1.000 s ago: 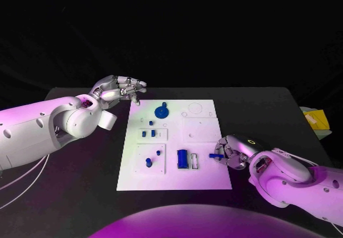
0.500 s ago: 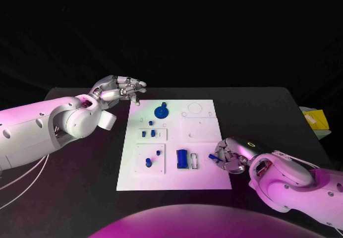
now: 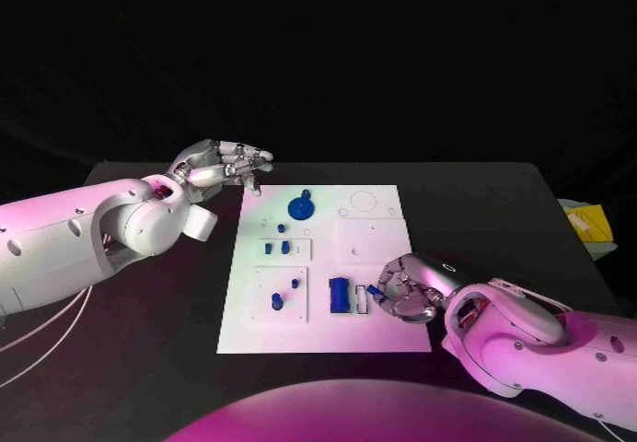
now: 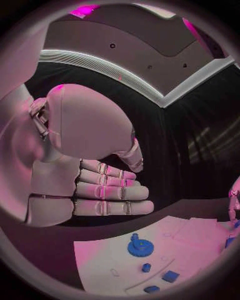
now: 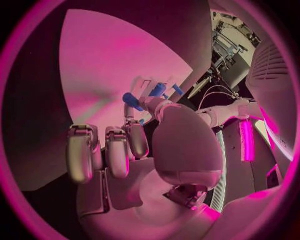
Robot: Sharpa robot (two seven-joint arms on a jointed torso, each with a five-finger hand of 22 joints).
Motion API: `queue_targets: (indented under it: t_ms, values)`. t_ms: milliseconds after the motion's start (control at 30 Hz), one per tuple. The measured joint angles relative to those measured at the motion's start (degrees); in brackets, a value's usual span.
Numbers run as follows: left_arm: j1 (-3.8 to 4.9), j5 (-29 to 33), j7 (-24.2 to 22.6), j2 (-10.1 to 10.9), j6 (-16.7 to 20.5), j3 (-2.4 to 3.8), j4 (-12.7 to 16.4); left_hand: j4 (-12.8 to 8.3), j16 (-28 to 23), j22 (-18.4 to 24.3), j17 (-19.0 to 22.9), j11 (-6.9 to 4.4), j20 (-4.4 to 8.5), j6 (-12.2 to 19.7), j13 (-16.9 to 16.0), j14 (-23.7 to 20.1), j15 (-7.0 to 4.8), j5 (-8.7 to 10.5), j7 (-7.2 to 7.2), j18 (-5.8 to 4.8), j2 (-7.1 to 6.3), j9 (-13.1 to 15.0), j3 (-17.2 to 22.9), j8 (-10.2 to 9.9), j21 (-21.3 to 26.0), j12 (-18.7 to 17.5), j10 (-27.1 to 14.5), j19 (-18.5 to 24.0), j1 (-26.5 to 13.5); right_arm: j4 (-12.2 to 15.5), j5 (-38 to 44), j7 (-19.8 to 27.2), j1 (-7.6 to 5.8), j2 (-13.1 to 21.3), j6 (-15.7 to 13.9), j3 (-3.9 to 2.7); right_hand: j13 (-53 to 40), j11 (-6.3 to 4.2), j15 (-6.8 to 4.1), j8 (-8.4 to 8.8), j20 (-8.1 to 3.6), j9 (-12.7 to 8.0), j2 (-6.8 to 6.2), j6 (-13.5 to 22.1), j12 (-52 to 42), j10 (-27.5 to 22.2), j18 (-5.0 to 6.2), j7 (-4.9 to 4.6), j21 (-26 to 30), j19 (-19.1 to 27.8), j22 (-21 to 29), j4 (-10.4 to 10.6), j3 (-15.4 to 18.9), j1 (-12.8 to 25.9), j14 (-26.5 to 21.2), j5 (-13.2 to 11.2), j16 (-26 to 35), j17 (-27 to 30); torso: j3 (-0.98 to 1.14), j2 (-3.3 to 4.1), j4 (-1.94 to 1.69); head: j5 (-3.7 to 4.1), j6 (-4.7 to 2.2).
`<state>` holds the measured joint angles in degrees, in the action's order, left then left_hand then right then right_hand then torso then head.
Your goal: Assemble the parts on the task board
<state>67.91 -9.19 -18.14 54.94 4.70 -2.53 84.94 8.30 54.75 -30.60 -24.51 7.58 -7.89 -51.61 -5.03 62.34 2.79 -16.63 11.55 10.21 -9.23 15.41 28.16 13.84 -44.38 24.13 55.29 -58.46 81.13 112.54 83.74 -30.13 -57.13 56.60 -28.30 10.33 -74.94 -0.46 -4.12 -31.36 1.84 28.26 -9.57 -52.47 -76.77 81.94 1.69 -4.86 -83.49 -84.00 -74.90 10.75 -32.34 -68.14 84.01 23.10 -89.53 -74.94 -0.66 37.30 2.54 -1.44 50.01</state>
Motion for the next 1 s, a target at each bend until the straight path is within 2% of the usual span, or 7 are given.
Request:
queue_targets:
  t_ms: [100, 167, 233, 367, 433, 700, 1000]
  values:
    - [0.00, 0.0, 0.0, 0.0, 0.0, 0.00, 0.1, 0.0, 0.0, 0.0, 0.0, 0.00, 0.00, 0.0, 0.0, 0.0, 0.00, 0.00, 0.00, 0.00, 0.00, 0.0, 0.0, 0.0, 0.0, 0.0, 0.0, 0.0, 0.0, -0.5, -0.8, 0.0, 0.02, -1.0, -0.2, 0.00, 0.0, 0.00, 0.00, -0.16, 0.00, 0.0, 0.51, 0.0, 0.0, 0.0, -0.01, -0.01, 0.0, 0.0, 0.0, 1.1, 1.1, 2.0, 0.0, 0.3, 0.0, 0.0, -0.01, 0.03, 0.00, -0.02, 0.00]
    - [0.00, 0.0, 0.0, 0.0, 0.0, 0.00, 0.1, 0.0, 0.0, 0.0, 0.0, 0.00, 0.00, 0.0, 0.0, 0.0, 0.00, 0.00, 0.00, 0.00, 0.00, 0.0, 0.0, 0.0, 0.0, 0.0, 0.0, 0.0, 0.0, -0.8, -1.3, 0.0, 0.06, -1.5, -0.2, 0.00, 0.0, 0.16, 0.00, -0.30, 0.00, 0.2, 1.04, -0.2, -0.2, 0.2, 0.00, -0.21, 0.0, 0.0, 0.0, 2.5, 1.4, 3.6, 0.0, 0.7, 0.0, 0.0, -0.01, 0.03, 0.00, -0.02, 0.00]
    - [0.00, 0.0, 0.0, 0.0, 0.0, -0.01, 0.1, 0.0, 0.0, 0.0, 0.0, 0.00, 0.00, 0.0, 0.0, 0.0, 0.00, 0.00, 0.00, 0.00, 0.00, 0.0, 0.0, 0.0, 0.0, 0.0, 0.0, 0.0, 0.0, -1.4, -1.7, 0.0, 0.09, -2.0, -0.2, 0.00, 0.0, -0.05, 0.00, -0.28, 0.00, 0.3, 0.82, -0.5, -0.5, 0.4, 0.00, -0.16, -0.2, 0.0, 0.0, 3.0, 1.8, 3.9, 0.0, 0.8, 0.0, 0.0, -0.01, 0.03, -0.01, -0.05, 0.00]
    - [0.00, 0.0, 0.0, 0.0, 0.0, -0.01, 0.2, 0.0, 0.2, 0.0, 0.0, 0.00, 0.00, 0.0, 0.0, 0.0, 0.00, 0.00, 0.00, 0.00, 0.00, 0.0, 0.0, 0.0, 0.0, 0.0, 0.0, 0.0, 0.0, -2.3, -2.3, -0.2, 0.20, -2.7, 0.0, 0.00, 0.0, -0.10, 0.00, -0.08, 0.00, 0.1, 0.65, -1.9, -0.7, 0.4, 0.00, 1.09, -0.2, 0.0, 0.0, 3.8, 2.6, 5.0, 0.0, 1.1, 0.0, 0.0, 0.02, 0.02, -0.01, -0.18, 0.00]
    - [0.00, 0.0, 0.0, 0.0, 0.0, -0.03, 0.2, 0.0, 0.2, 0.0, 0.0, 0.00, 0.00, 0.0, 0.0, 0.0, 0.00, 0.00, 0.00, 0.00, 0.00, 0.1, 0.0, 0.0, 0.0, 0.0, 0.0, 0.0, 0.0, -2.6, -2.6, -0.3, 0.27, -3.0, 0.1, 0.00, 0.0, -0.16, 0.00, -0.08, 0.00, 0.0, 0.69, -2.1, -1.0, 0.9, 0.00, 1.22, -0.2, 0.0, 0.0, 4.1, 2.9, 5.3, 0.0, 1.9, 0.0, 0.0, 0.03, -0.01, -0.02, -0.23, 0.00]
    - [-0.01, 0.0, 0.0, 0.0, -0.1, -0.03, 0.2, 0.0, 0.2, 0.0, 0.0, 0.00, 0.00, 0.0, 0.0, 0.0, 0.00, 0.00, 0.00, 0.00, 0.00, 0.1, 0.0, 0.0, 0.0, 0.0, 0.0, 0.0, 0.0, -3.5, -2.9, -0.5, 0.61, -3.9, 0.8, -0.01, 0.0, -0.16, 0.01, -0.10, 0.00, 0.0, 0.62, -2.2, -1.4, 0.9, 0.00, 1.40, -0.2, 0.0, 0.0, 4.2, 3.3, 5.4, 0.0, 2.0, 0.0, 0.0, 0.05, -0.07, -0.01, -0.23, 0.00]
    - [-0.01, 0.0, 0.0, 0.0, -0.1, -0.02, 0.3, 0.0, 0.2, 0.0, 0.0, 0.00, 0.00, 0.0, 0.0, 0.0, 0.00, 0.00, 0.00, 0.00, 0.00, 0.1, 0.0, 0.0, 0.0, 0.0, 0.0, 0.0, 0.0, -4.0, -2.7, -0.8, 0.97, -4.8, 1.2, -0.07, 0.0, -0.36, 0.01, -0.55, 0.01, 0.2, 0.62, -2.6, -1.4, 1.1, 0.00, 1.12, -0.4, 0.0, 0.0, 4.0, 3.5, 5.4, 0.0, 2.0, 0.0, 0.0, 0.05, -0.05, 0.00, -0.34, 0.00]
